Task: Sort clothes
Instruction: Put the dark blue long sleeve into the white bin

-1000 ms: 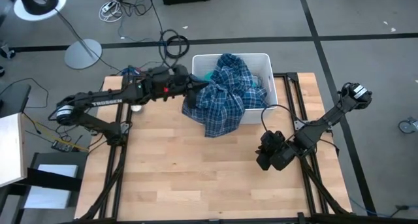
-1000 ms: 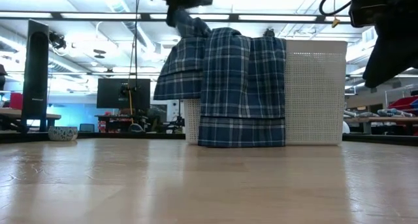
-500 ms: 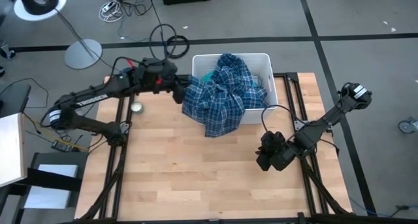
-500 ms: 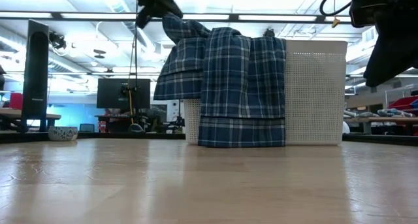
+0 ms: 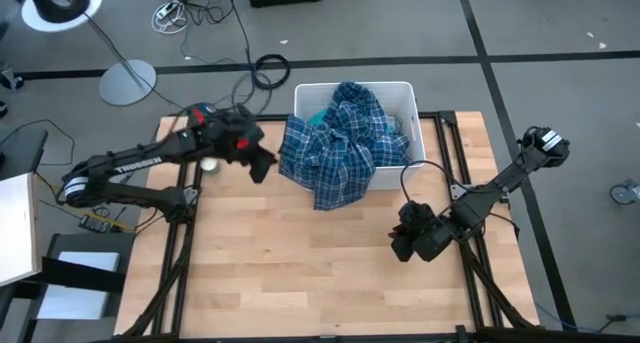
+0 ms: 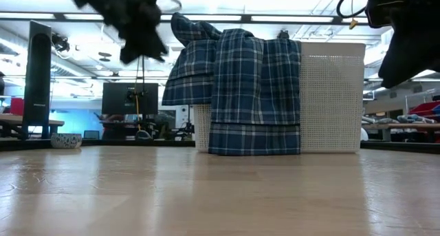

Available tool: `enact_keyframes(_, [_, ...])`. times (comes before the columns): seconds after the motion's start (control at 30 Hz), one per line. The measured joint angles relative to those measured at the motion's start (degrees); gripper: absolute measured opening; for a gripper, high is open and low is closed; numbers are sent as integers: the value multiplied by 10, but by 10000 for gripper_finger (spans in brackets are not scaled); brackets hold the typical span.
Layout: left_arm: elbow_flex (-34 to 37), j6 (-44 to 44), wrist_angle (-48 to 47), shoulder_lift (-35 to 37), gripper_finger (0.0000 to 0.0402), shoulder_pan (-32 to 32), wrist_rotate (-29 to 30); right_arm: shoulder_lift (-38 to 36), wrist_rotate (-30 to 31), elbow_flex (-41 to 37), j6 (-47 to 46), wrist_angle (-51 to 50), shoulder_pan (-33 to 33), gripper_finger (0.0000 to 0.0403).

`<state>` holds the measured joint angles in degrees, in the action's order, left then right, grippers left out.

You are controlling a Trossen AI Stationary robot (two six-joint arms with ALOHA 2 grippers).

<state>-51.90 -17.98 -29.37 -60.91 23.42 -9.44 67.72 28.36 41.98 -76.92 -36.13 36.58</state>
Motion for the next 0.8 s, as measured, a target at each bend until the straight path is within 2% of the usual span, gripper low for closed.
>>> enact_keyframes(0.13, [85, -2, 60, -2, 126, 4, -32, 0, 0, 0, -23, 6, 0, 115])
enact_keyframes(0.27, [137, 11, 147, -2, 126, 3, -29, 0, 0, 0, -47, 14, -1, 114])
enact_keyframes(0.6, [156, 96, 169, -26, 126, 61, -21, 0, 3, 0, -111, 38, -3, 114])
enact_keyframes(0.63, [156, 100, 170, -33, 126, 69, -36, 0, 5, 0, -116, 38, -4, 114])
enact_keyframes(0.77, [157, 102, 200, -62, 126, 88, -178, 0, 5, 0, -132, 48, -14, 114])
enact_keyframes(0.8, [157, 102, 202, -69, 126, 88, -195, 0, 5, 0, -132, 51, -17, 114])
